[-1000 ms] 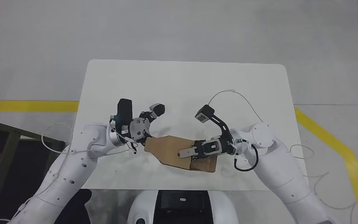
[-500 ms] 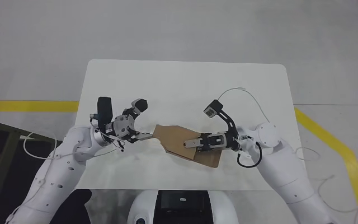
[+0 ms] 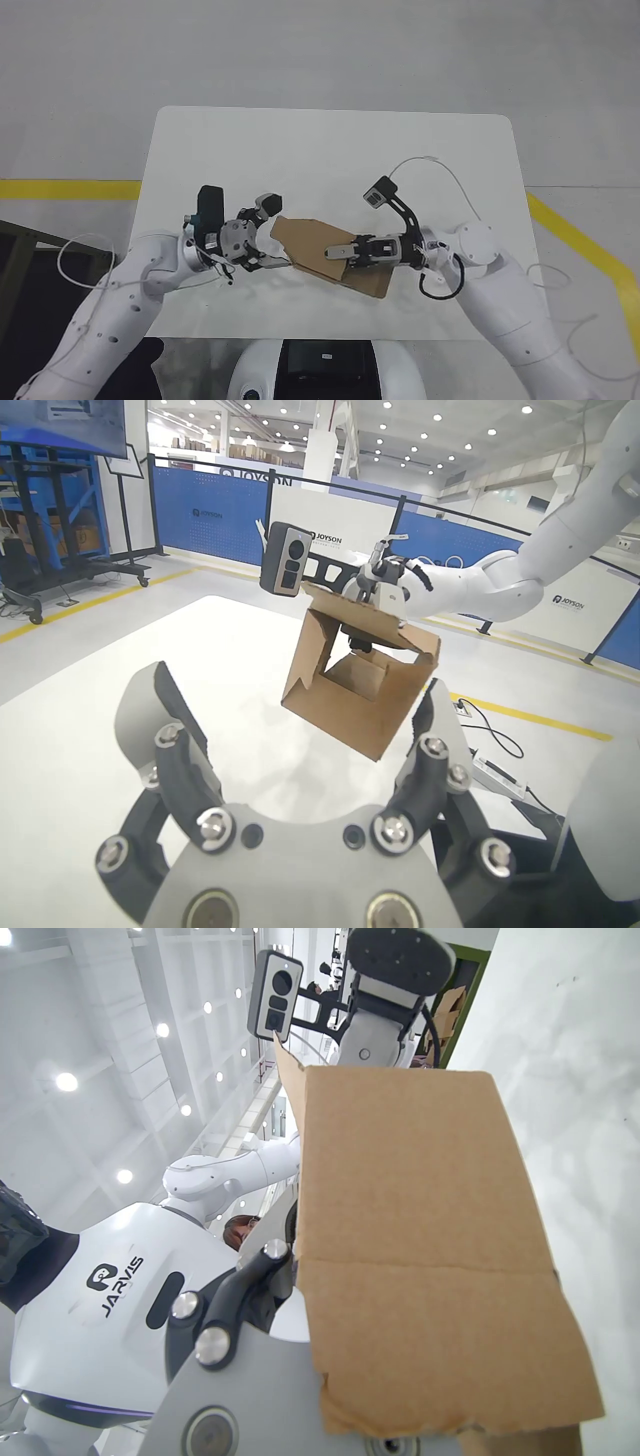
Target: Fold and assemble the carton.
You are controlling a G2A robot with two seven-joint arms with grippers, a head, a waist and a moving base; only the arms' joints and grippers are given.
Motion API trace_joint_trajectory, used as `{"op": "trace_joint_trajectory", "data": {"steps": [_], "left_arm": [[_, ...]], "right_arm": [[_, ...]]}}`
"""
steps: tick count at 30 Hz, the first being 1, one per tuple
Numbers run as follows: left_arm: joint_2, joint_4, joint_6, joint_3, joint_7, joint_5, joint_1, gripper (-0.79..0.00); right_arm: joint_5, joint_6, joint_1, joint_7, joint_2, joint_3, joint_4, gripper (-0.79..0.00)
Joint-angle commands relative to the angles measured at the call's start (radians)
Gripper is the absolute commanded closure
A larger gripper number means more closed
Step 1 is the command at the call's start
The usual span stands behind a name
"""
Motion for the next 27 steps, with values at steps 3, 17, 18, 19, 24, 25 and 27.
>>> {"op": "trace_joint_trajectory", "data": {"steps": [3, 17, 18, 19, 24, 25, 27], "left_arm": [[-0.001, 0.008, 0.000, 0.010, -0.008, -0.004, -0.013, -0.785], [-0.001, 0.002, 0.000, 0.039, 0.006, -0.002, -0.042, -0.785], [-0.001, 0.002, 0.000, 0.039, 0.007, -0.002, -0.041, -0.785], [0.000, 0.002, 0.000, 0.039, 0.008, -0.001, -0.041, -0.785], [0.003, 0.018, 0.000, 0.024, 0.011, 0.007, -0.039, -0.785], [0.004, 0.022, 0.000, 0.014, 0.012, 0.014, -0.037, -0.785], [0.008, 0.039, 0.000, -0.012, 0.019, 0.017, -0.024, -0.785]], "right_arm": [[0.007, -0.001, 0.002, 0.002, -0.003, -0.010, -0.008, 0.000], [0.010, -0.004, 0.010, 0.003, -0.009, -0.028, -0.008, 0.000], [0.010, -0.004, 0.009, 0.003, -0.009, -0.028, -0.008, 0.000], [0.010, -0.004, 0.009, 0.004, -0.009, -0.028, -0.008, 0.000], [0.002, -0.004, 0.008, 0.002, -0.007, -0.022, -0.001, 0.000], [-0.004, -0.004, 0.008, 0.002, -0.007, -0.020, 0.002, 0.000], [-0.032, 0.001, 0.006, 0.003, -0.003, -0.012, 0.016, 0.000]]}}
